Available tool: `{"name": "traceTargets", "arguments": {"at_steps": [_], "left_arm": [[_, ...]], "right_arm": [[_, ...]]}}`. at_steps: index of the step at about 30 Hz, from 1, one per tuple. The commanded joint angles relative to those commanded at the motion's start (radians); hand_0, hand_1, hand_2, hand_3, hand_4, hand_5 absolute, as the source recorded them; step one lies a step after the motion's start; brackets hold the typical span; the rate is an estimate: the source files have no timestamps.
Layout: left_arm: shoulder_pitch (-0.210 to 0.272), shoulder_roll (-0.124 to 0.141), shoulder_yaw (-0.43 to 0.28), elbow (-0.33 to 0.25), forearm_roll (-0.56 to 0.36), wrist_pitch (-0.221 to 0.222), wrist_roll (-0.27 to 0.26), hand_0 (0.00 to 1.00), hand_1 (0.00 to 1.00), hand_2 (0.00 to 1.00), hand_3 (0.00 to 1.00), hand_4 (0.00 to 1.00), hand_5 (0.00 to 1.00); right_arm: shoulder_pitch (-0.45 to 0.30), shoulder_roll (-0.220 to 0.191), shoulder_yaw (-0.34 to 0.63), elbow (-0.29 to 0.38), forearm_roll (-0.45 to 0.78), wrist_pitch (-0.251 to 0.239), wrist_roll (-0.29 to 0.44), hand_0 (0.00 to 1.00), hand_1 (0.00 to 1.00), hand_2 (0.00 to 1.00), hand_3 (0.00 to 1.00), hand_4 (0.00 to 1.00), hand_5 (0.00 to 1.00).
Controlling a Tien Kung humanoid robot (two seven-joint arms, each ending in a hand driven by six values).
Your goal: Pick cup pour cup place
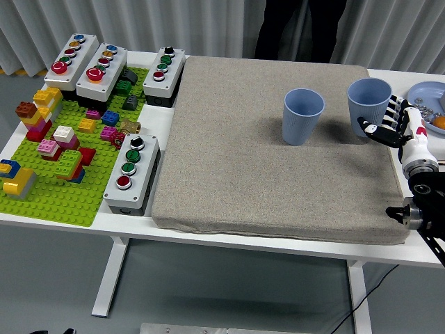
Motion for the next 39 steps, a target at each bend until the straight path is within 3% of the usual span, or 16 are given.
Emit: {"name": "traceTargets", "arguments": {"at_steps": [6, 36, 37, 39], "left_arm": [[0.004, -0.002, 0.003, 0.000, 0.000, -0.001, 0.002, 0.779, 0.796, 0.843, 0.751, 0.519, 0.951], [0.003, -0.001, 0.015, 0.000, -0.007, -0.005, 0.003, 0.779, 0.795, 0.842, 0.750, 0.514, 0.959], [0.004, -0.001, 0.014, 0.000, -0.006, -0.005, 0.003, 0.779, 0.795, 0.843, 0.750, 0.513, 0.959], [0.004, -0.001, 0.015, 0.000, -0.006, -0.006, 0.003, 0.779, 0.795, 0.843, 0.750, 0.513, 0.959]], "right_arm": [[-0.024, 0.030, 0.025, -0.033, 0.088, 0.029, 0.063, 0.776, 0.655, 0.542, 0.545, 0.596, 0.064], [-0.044, 0.064, 0.034, -0.025, 0.104, 0.036, 0.069, 0.775, 0.659, 0.546, 0.547, 0.592, 0.065], [-0.046, 0.064, 0.034, -0.022, 0.102, 0.039, 0.065, 0.784, 0.696, 0.632, 0.700, 0.594, 0.066], [-0.049, 0.064, 0.036, -0.018, 0.095, 0.043, 0.058, 0.784, 0.696, 0.632, 0.700, 0.594, 0.066]]}}
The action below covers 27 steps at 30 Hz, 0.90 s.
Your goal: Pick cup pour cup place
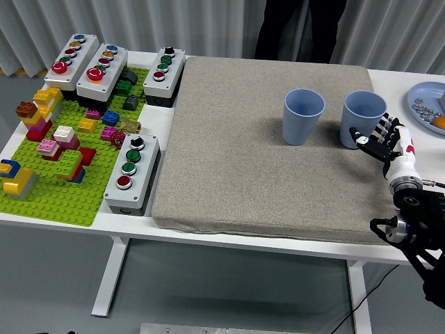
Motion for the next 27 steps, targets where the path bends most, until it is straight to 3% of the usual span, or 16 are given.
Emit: {"name": "traceTargets", "arguments": {"at_steps": [3, 4, 9, 10, 15, 16, 27], "left_arm": [[0.000, -0.001, -0.001, 0.000, -0.001, 0.001, 0.000, 0.779, 0.795, 0.843, 0.750, 0.513, 0.959], [-0.001, -0.001, 0.000, 0.000, -0.001, 0.000, 0.000, 0.779, 0.794, 0.843, 0.750, 0.514, 0.960], [-0.001, -0.001, -0.001, 0.000, -0.001, 0.000, 0.000, 0.779, 0.794, 0.843, 0.750, 0.514, 0.960], [-0.001, -0.001, -0.001, 0.000, -0.001, 0.000, 0.000, 0.779, 0.794, 0.843, 0.749, 0.513, 0.960], [0.000, -0.002, -0.001, 0.000, -0.001, 0.000, 0.000, 0.779, 0.794, 0.843, 0.749, 0.513, 0.960], [0.000, -0.002, -0.002, 0.000, -0.001, 0.000, 0.000, 0.779, 0.793, 0.842, 0.748, 0.514, 0.961], [0.000, -0.003, -0.006, 0.000, 0.003, 0.001, 0.001, 0.779, 0.793, 0.842, 0.748, 0.513, 0.960]], "right_arm": [[-0.006, -0.002, 0.003, 0.006, -0.011, 0.013, -0.013, 0.784, 0.696, 0.632, 0.700, 0.594, 0.066], [-0.006, -0.002, 0.004, 0.006, -0.015, 0.018, -0.018, 0.795, 0.737, 0.721, 0.800, 0.640, 0.099], [-0.009, -0.004, 0.013, 0.011, -0.031, 0.036, -0.042, 0.795, 0.737, 0.721, 0.800, 0.640, 0.099], [-0.009, -0.004, 0.015, 0.010, -0.031, 0.043, -0.045, 0.813, 0.767, 0.804, 0.846, 0.763, 0.213], [-0.014, -0.004, 0.032, 0.009, -0.039, 0.062, -0.055, 0.813, 0.767, 0.804, 0.846, 0.763, 0.213], [-0.014, -0.005, 0.034, 0.009, -0.040, 0.065, -0.057, 0.843, 0.801, 0.895, 0.898, 0.824, 0.258], [-0.025, -0.012, 0.073, 0.022, -0.118, 0.112, -0.117, 0.883, 0.845, 0.954, 0.940, 0.859, 0.288]]}}
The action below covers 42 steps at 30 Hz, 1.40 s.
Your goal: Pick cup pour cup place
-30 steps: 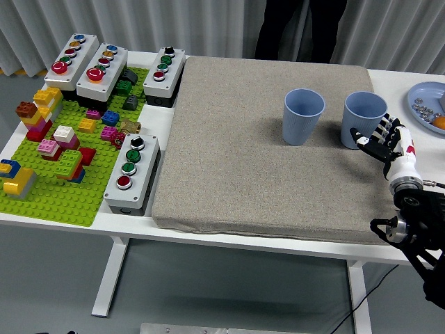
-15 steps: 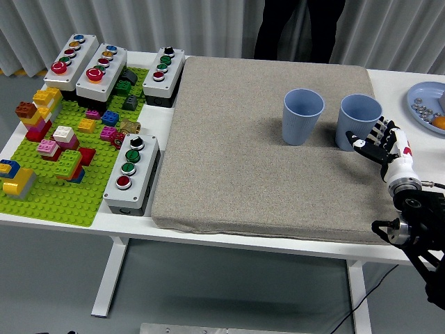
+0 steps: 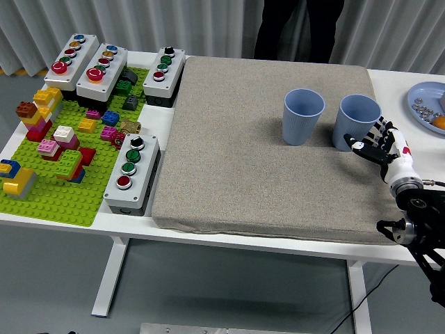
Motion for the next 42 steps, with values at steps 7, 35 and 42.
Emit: {"name": "traceTargets", "arguments": {"at_steps": [7, 35, 42], "left_arm": [[0.005, 0.000, -0.003, 0.000, 0.006, 0.000, 0.001, 0.779, 0.792, 0.842, 0.747, 0.512, 0.959], [0.012, 0.007, -0.020, 0.000, 0.018, -0.003, 0.000, 0.781, 0.792, 0.842, 0.746, 0.511, 0.957], [0.008, 0.007, -0.013, 0.000, 0.012, -0.004, -0.001, 0.780, 0.791, 0.841, 0.745, 0.511, 0.957]], "right_arm": [[-0.010, -0.003, 0.021, 0.007, -0.028, 0.018, -0.022, 0.913, 0.869, 0.986, 0.974, 0.890, 0.293], [-0.243, -0.156, 0.154, 0.318, -0.127, 0.019, -0.076, 0.916, 0.863, 0.984, 0.964, 0.901, 0.300], [-0.170, -0.156, 0.209, 0.294, -0.138, 0.009, -0.066, 0.912, 0.862, 0.974, 0.953, 0.899, 0.298]]}}
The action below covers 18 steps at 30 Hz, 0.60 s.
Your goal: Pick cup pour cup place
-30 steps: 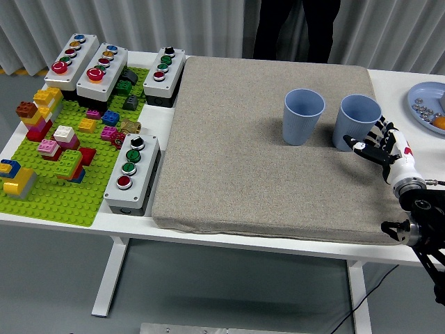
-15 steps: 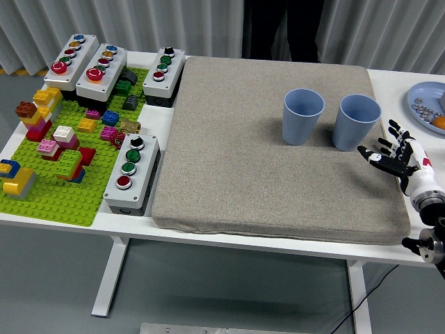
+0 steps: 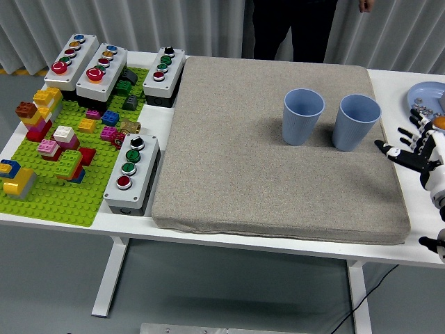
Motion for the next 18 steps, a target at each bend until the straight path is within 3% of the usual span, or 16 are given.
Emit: {"name": "traceTargets", "arguments": {"at_steps": [11, 18], "left_arm": [[-0.007, 0.007, 0.006, 0.000, -0.004, 0.000, -0.001, 0.780, 0.792, 0.841, 0.745, 0.511, 0.953], [-0.008, 0.008, 0.009, 0.000, -0.005, 0.001, -0.001, 0.780, 0.792, 0.841, 0.745, 0.509, 0.950]], "right_arm": [[0.221, -0.104, 0.036, 0.014, -0.028, -0.002, -0.018, 0.903, 0.857, 0.963, 0.925, 0.895, 0.297], [0.277, -0.121, 0.049, 0.012, -0.041, -0.013, -0.013, 0.904, 0.854, 0.960, 0.913, 0.890, 0.291]]}}
